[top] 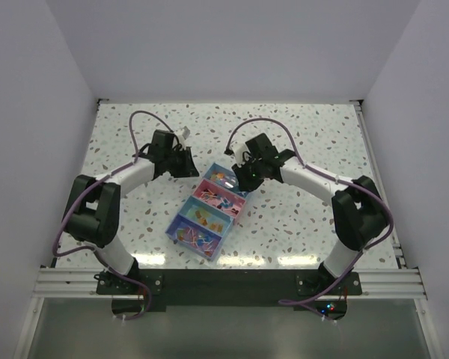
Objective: Pack the candies
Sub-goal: Scoop the fake candies from the storage box.
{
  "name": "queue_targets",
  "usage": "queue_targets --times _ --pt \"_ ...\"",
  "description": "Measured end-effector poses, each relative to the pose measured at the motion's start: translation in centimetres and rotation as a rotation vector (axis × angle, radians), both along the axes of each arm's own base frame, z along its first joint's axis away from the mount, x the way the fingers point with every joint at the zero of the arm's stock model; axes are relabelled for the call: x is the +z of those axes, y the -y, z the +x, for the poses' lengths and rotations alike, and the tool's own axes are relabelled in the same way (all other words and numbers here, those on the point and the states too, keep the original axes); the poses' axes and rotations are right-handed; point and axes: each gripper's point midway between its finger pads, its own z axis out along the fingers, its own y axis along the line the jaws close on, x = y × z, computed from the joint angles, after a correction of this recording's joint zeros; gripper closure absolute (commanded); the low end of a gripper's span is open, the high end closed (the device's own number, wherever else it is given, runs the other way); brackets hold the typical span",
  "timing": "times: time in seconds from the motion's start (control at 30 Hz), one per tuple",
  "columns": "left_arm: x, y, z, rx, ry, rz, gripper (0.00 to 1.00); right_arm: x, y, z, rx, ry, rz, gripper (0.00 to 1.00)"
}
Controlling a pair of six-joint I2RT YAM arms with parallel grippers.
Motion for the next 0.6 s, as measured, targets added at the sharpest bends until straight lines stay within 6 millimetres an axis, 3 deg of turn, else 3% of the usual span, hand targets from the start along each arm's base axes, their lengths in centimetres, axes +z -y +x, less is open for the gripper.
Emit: queue_targets --times 0.2,0.6 --pt "1.2 -0.3 0.5 0.01 0.03 0.001 0.67 -1.4 0.2 -0.2 0.008 0.031 0.028 1.0" --pt "3.6 -0.5 0.8 0.022 0.097 -0.001 0.62 -1.0 -0.7 0.7 0.004 0.111 0.105 1.0"
